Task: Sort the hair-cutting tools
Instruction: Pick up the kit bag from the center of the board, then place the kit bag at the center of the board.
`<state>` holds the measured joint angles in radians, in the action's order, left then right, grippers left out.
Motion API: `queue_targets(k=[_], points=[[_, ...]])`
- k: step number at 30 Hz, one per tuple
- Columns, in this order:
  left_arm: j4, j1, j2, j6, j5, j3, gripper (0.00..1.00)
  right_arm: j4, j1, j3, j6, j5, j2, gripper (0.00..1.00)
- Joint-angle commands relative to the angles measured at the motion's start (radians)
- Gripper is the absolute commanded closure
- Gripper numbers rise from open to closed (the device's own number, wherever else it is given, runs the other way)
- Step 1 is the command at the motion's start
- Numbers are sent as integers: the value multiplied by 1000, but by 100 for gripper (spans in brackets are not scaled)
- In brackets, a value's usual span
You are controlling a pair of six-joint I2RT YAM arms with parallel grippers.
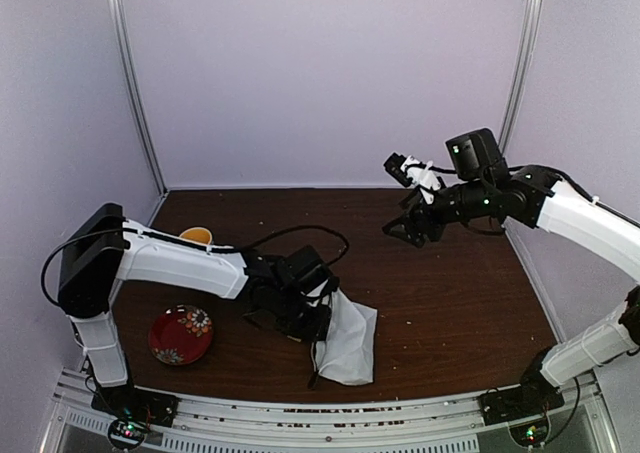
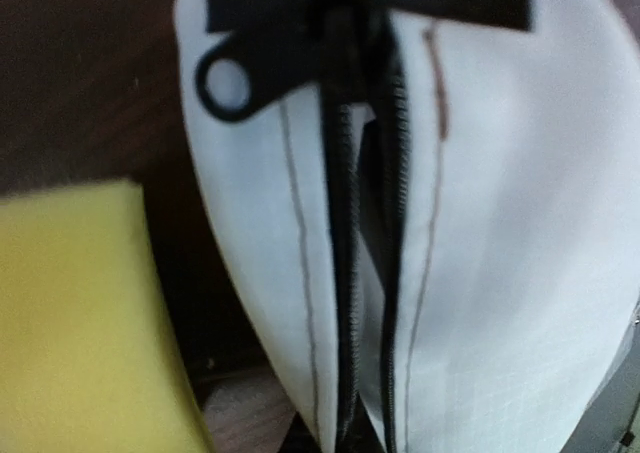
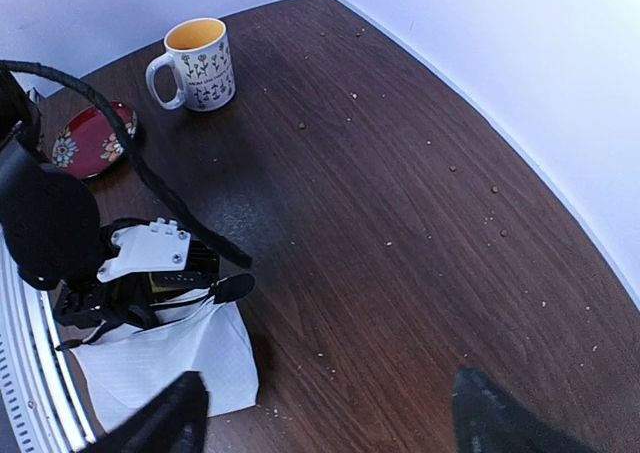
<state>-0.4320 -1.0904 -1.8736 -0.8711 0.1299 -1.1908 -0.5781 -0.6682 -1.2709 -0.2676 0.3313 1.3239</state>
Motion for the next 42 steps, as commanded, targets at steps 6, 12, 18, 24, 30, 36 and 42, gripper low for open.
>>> queue_targets(k=[6,12,18,24,30,36,42], points=[[98,-12,107,289,-65,-151,100,13,145,24,4,328,-29,0],[74,-35,66,418,43,-282,100,-204,144,51,-295,468,-37,12],[123,-35,19,445,256,-316,100,-290,139,201,-590,453,-81,31],[7,-29,-38,450,192,-379,100,-164,97,351,-570,373,-161,33],[-93,-19,-90,460,149,-413,100,-56,53,392,-504,295,-141,33],[-63,-19,-86,439,145,-410,100,4,-21,366,-493,247,-98,32],[-67,-17,-69,382,79,-389,89,110,-75,374,-496,176,-52,32]])
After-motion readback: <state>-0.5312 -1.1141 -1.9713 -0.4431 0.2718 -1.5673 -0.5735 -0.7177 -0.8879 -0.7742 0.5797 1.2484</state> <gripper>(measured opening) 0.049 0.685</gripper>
